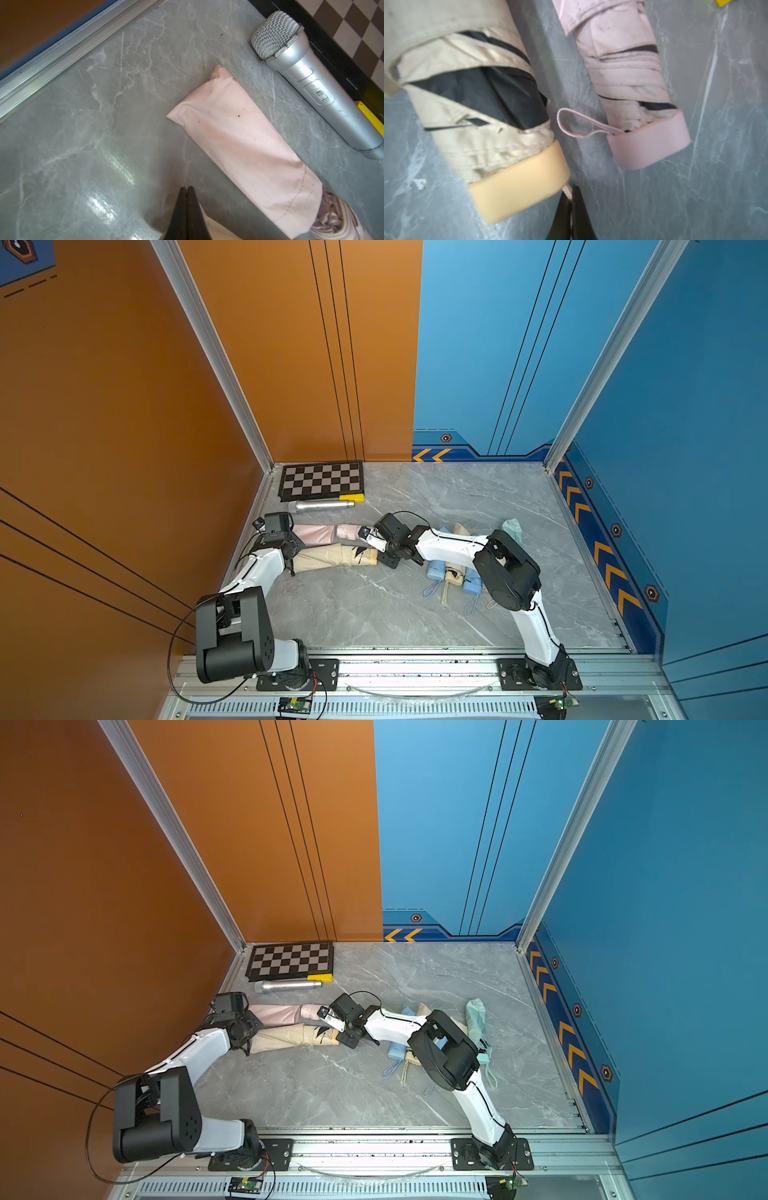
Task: Take umbrellas out of sleeves
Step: Take out the umbrella from the umbrella sleeve.
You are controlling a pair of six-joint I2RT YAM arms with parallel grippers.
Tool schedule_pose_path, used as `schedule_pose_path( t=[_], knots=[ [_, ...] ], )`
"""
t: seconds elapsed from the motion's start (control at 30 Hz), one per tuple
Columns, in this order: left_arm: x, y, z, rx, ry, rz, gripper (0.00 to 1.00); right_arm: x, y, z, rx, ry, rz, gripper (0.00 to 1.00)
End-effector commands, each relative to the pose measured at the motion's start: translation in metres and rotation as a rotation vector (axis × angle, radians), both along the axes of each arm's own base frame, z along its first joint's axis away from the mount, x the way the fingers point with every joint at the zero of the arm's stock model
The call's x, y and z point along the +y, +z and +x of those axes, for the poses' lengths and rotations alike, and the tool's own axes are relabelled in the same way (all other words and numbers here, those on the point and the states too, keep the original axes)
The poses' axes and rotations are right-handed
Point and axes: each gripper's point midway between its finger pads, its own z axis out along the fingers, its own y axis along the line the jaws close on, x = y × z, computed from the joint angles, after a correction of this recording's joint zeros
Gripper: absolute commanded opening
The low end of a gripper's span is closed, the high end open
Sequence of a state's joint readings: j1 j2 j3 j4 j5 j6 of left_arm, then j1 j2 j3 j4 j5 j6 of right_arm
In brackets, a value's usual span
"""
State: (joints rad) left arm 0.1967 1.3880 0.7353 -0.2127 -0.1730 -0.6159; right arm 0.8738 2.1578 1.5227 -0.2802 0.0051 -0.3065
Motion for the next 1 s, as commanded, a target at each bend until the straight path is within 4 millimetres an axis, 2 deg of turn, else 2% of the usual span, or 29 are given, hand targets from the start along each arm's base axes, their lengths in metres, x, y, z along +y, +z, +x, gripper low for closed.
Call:
schedule_pose_path(
  t=[0.0,0.37,0.47,0.97],
  knots=[
    [0.011,0.015,0.006,-0.028,0.01,0.046,0.0,-0.011,0.016,0.002,-0.019,-0.017,-0.012,0.0],
    [0.014,0.01,0.004,-0.019,0.0,0.043,0.0,-0.014,0.016,0.004,-0.021,-0.023,-0.016,0.0],
    [0.017,0.015,0.011,-0.055,0.002,0.044,0.0,-0.015,0.016,0.004,-0.02,-0.025,-0.017,0.0],
    [0.025,0.014,0.01,-0.073,0.024,0.033,0.0,-0.019,0.016,0.006,-0.019,-0.036,-0.022,0.0]
  ],
)
